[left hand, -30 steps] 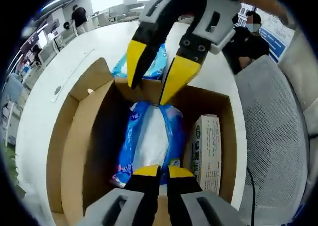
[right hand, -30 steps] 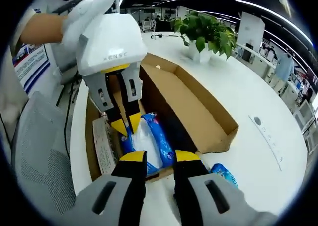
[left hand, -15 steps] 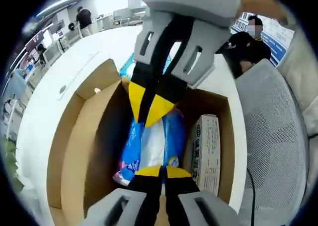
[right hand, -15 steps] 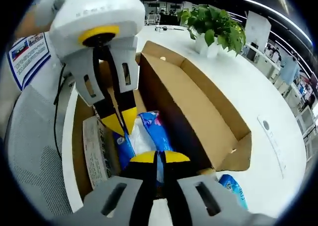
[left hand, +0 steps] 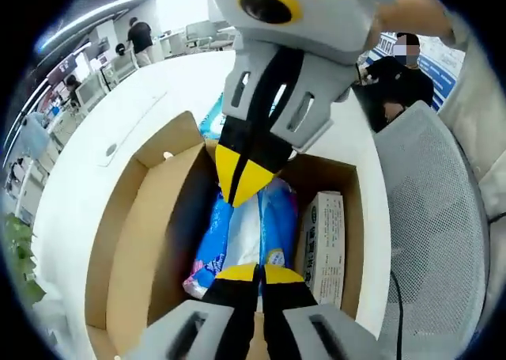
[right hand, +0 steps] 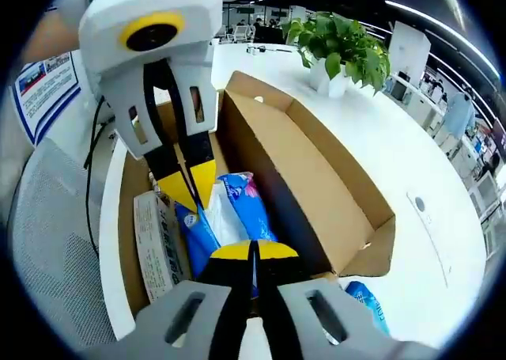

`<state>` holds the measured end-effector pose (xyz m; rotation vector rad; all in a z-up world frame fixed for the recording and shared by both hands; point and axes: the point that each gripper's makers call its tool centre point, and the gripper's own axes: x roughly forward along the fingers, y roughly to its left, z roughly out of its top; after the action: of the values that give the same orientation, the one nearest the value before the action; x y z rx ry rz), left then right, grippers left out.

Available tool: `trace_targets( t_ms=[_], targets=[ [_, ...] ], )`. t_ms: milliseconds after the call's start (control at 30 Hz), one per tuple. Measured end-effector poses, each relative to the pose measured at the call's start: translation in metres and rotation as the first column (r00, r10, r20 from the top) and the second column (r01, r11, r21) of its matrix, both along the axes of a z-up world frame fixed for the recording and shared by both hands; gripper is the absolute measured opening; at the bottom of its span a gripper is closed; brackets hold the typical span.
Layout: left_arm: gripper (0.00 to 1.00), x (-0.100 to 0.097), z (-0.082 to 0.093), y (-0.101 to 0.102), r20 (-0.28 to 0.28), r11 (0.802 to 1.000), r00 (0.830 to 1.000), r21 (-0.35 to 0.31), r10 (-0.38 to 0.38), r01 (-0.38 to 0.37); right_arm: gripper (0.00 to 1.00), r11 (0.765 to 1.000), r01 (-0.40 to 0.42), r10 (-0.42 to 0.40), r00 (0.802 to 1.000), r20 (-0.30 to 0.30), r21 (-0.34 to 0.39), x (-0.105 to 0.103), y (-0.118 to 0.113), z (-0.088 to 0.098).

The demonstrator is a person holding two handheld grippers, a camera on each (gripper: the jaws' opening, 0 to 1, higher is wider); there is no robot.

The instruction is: Operate the shoe box by opening the lid, removing the specified soft item, and placing it in the target area until the item is outside and the box remains undamaged.

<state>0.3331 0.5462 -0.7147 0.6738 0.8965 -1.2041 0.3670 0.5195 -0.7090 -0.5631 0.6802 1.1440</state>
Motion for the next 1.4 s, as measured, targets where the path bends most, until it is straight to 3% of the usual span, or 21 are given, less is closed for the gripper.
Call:
trace_targets(
  t_ms=[467, 767, 1133, 1400],
  targets=[
    [0.00, -0.004, 0.038, 0.006, 0.062, 1.000, 0.998, 0.016, -0.010, 0.009, 0.00, 0.997, -0.042, 0.038, 0.997, 0.060, 0.059, -0.006, 0.009, 0.044],
    [0.00, -0.006, 0.071, -0.001, 0.087, 1.000, 0.996, -0.017, 0.017, -0.016, 0.00, 0.994, -0.074, 0.066, 0.992, 0.105, 0.075, -0.010, 0.000, 0.074],
    [0.00, -0.012, 0.096, -0.028, 0.098, 0.998, 0.995, -0.050, 0.031, -0.026, 0.00, 0.993, -0.089, 0.078, 0.988, 0.136, 0.077, -0.016, -0.026, 0.097],
    [0.00, -0.012, 0.110, -0.058, 0.112, 0.997, 0.994, -0.070, 0.019, -0.011, 0.00, 0.994, -0.084, 0.072, 0.984, 0.161, 0.070, -0.018, -0.055, 0.111]
  ],
)
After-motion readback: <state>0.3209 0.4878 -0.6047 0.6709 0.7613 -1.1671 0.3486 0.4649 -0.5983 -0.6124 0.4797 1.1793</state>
